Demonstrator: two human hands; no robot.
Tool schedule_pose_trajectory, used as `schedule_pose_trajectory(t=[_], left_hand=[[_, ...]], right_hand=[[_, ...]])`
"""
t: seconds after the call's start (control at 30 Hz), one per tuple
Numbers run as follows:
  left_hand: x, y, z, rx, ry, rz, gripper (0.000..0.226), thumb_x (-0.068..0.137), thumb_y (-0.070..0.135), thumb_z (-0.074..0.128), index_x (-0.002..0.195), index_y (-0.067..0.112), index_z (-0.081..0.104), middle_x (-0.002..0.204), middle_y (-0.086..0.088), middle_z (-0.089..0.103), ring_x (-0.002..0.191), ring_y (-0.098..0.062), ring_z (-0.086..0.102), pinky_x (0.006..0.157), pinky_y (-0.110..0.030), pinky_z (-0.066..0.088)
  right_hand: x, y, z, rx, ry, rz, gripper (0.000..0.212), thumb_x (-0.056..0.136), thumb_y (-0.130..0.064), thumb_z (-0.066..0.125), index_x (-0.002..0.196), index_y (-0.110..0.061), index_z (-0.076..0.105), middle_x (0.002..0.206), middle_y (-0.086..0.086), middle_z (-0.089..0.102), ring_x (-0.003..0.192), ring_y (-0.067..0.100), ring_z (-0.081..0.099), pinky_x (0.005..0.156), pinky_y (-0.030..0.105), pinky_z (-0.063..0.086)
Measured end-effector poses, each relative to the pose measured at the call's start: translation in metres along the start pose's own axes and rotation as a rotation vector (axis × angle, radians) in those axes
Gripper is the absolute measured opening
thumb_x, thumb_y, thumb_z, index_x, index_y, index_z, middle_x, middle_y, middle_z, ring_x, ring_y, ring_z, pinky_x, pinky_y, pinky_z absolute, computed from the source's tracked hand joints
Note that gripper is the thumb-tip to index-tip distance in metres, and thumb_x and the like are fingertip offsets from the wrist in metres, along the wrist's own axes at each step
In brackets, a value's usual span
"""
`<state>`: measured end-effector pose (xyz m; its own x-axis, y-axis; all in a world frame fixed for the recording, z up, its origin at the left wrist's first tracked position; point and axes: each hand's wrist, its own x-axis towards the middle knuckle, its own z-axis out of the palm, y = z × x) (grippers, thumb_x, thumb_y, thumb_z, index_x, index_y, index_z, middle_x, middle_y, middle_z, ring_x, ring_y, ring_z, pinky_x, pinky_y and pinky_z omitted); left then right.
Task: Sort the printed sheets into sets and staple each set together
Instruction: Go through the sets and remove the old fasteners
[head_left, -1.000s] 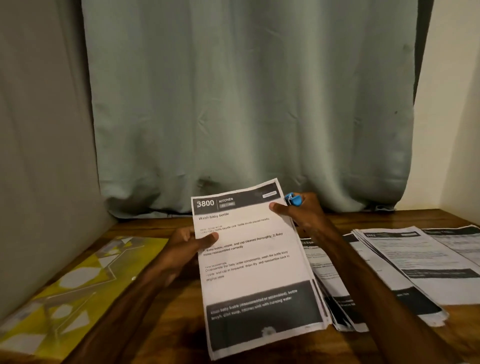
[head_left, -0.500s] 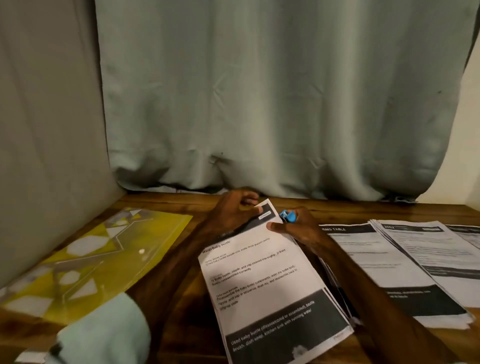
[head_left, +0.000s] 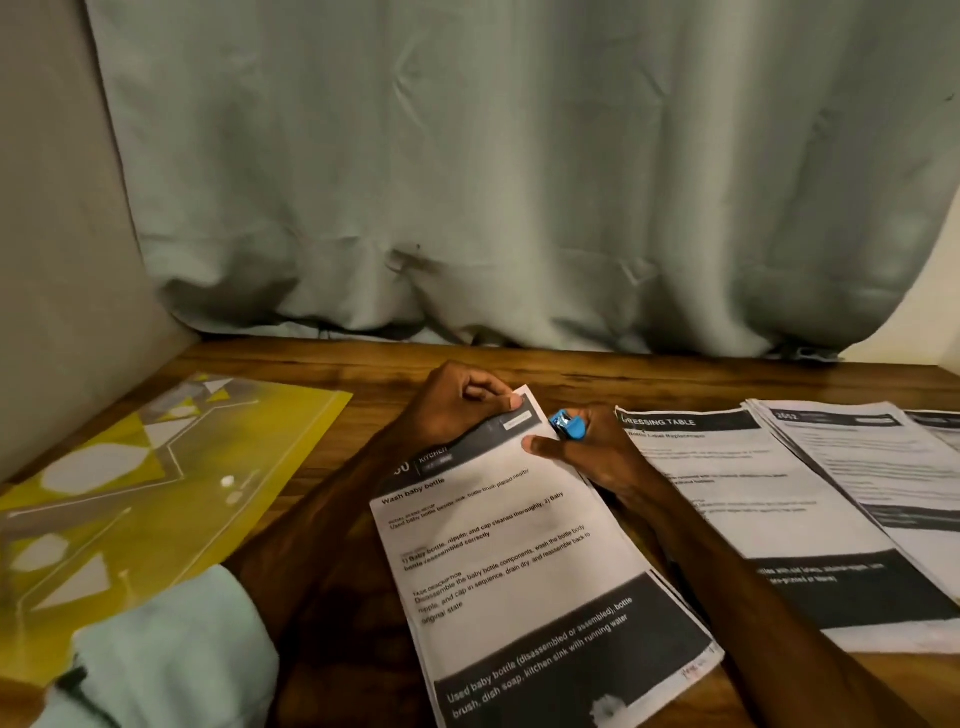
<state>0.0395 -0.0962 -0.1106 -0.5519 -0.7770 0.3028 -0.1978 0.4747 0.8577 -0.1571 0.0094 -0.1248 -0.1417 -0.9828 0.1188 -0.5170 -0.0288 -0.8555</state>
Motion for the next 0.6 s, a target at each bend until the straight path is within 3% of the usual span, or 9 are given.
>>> schedule_pose_trajectory(t=[0.2, 0.37, 0.6], left_hand=[[0.000, -0.009, -0.008, -0.088, -0.111, -0.055, 0.023, 0.088, 0.024, 0.080, 0.104, 0.008, 0.077, 0.094, -0.008, 0.080, 0.085, -0.029, 0.078, 0.082, -0.046, 0.063], [-0.003, -0.016, -0.005, -0.093, -0.103, -0.038, 0.021, 0.088, 0.020, 0.079, 0.105, 0.007, 0.078, 0.095, -0.008, 0.080, 0.084, -0.028, 0.078, 0.082, -0.048, 0.063], [-0.003, -0.020, -0.005, -0.129, -0.120, -0.051, 0.023, 0.089, 0.018, 0.078, 0.108, 0.004, 0.077, 0.095, -0.010, 0.080, 0.084, -0.031, 0.078, 0.082, -0.048, 0.063]], right_hand=[[0.004, 0.003, 0.003, -0.016, 0.016, 0.015, 0.023, 0.083, -0.033, 0.084, 0.095, -0.017, 0.075, 0.090, -0.001, 0.080, 0.079, 0.019, 0.077, 0.085, 0.046, 0.063], [0.004, 0.005, 0.006, -0.030, 0.036, 0.010, 0.016, 0.083, -0.032, 0.084, 0.091, -0.021, 0.075, 0.090, -0.003, 0.080, 0.077, 0.016, 0.077, 0.084, 0.040, 0.063], [0.008, 0.011, 0.006, -0.080, 0.056, 0.008, 0.023, 0.083, -0.039, 0.083, 0.093, -0.020, 0.074, 0.090, -0.003, 0.079, 0.078, 0.017, 0.076, 0.081, 0.037, 0.063]])
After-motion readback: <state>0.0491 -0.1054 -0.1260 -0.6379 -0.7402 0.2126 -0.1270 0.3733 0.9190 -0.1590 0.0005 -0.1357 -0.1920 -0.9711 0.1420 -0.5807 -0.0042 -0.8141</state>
